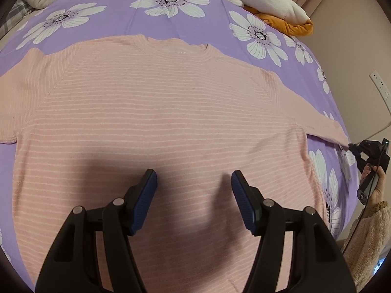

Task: Fold small clothes
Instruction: 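Carry the sleeve across the sweater body with the right tool and release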

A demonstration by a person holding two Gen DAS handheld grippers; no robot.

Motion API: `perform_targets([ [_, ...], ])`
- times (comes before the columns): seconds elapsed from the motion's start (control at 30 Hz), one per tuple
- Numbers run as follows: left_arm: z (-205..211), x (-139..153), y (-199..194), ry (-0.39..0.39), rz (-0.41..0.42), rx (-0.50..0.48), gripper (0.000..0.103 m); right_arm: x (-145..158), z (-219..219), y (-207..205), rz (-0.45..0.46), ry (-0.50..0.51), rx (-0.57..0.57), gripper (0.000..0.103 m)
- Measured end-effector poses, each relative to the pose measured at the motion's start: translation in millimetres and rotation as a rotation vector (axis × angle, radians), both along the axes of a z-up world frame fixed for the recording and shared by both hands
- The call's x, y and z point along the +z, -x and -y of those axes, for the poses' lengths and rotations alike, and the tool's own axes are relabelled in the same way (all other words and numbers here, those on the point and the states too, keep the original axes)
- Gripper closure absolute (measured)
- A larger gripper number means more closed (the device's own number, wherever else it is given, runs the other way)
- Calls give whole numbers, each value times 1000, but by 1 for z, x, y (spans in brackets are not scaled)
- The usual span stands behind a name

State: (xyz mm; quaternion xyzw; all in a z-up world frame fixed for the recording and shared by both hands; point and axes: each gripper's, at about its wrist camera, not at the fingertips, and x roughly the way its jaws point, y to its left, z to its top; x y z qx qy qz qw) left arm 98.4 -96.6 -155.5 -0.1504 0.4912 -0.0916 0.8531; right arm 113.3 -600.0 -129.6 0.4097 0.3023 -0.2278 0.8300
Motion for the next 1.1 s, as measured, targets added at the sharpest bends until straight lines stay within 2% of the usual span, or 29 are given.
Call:
perform_targets([
  [0.07, 1, 0, 1, -11, 2, -1, 40, -14, 3, -3, -60, -25, -15, 97],
  [0.13, 1, 1, 2, -10, 1, 0, 40, -16, 5, -5, -77, -23, -20, 97],
  [0.3, -7, 6, 3, 43, -3, 19, 40, 26, -23, -8, 13, 135, 36, 97],
  [0.4, -12, 11, 6, 79, -2, 31, 40, 58, -52, -10, 122, 214, 133, 97],
  [0.5, -17, 19, 10, 77, 19, 53, 40, 85, -87, -15, 214, 273, 249, 97],
  [0.6, -23, 27, 14, 72, 42, 75, 40, 102, -129, -19, 306, 280, 419, 97],
  [0.67, -28, 31, 16, 71, 52, 86, 40, 107, -152, -23, 332, 274, 515, 97],
  [0.87, -42, 34, 24, 67, 65, 124, 39, 94, -228, -37, 298, 265, 799, 97],
  [1.0, -50, 34, 27, 80, 59, 146, 38, 70, -271, -44, 209, 251, 964, 97],
  [1.1, -53, 33, 30, 79, 54, 154, 38, 54, -296, -42, 136, 237, 1040, 97],
])
